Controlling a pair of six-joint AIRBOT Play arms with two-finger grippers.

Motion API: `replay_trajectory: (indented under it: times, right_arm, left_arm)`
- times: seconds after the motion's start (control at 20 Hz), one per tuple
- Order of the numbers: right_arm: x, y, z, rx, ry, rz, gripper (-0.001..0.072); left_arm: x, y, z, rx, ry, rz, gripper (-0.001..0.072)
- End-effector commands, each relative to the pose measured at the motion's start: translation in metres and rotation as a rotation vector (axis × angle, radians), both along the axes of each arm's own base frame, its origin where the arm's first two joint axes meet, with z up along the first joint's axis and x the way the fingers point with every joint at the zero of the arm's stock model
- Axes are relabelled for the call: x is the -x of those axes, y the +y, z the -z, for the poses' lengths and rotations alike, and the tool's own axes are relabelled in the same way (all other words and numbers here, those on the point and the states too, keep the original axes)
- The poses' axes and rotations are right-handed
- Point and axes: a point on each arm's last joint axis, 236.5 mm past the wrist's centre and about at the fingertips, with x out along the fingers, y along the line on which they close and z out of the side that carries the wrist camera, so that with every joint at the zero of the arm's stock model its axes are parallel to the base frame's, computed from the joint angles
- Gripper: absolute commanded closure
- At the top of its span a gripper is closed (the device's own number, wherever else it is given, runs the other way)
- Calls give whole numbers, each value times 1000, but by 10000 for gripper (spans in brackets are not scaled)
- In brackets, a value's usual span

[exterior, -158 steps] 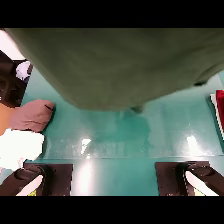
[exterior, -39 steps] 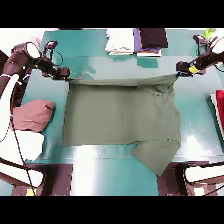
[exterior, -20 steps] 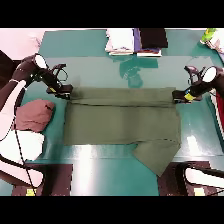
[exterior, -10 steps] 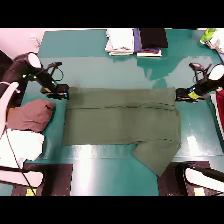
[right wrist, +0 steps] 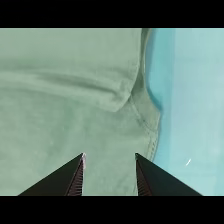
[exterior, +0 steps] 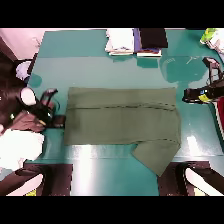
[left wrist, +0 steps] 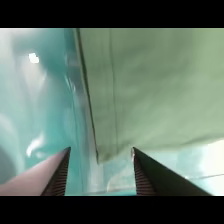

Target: Fold the shirts.

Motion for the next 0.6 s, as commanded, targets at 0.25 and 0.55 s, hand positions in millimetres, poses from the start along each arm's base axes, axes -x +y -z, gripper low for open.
replay_trajectory:
  times: [0.25,0.55]
  right_arm:
    - [18,17,22,-55,50,-15,335]
    - [17,17,22,-55,48,-15,335]
  left_arm:
    - [36,-30,46,26,-8,-34,240]
    - [44,-28,48,17,19,-29,242]
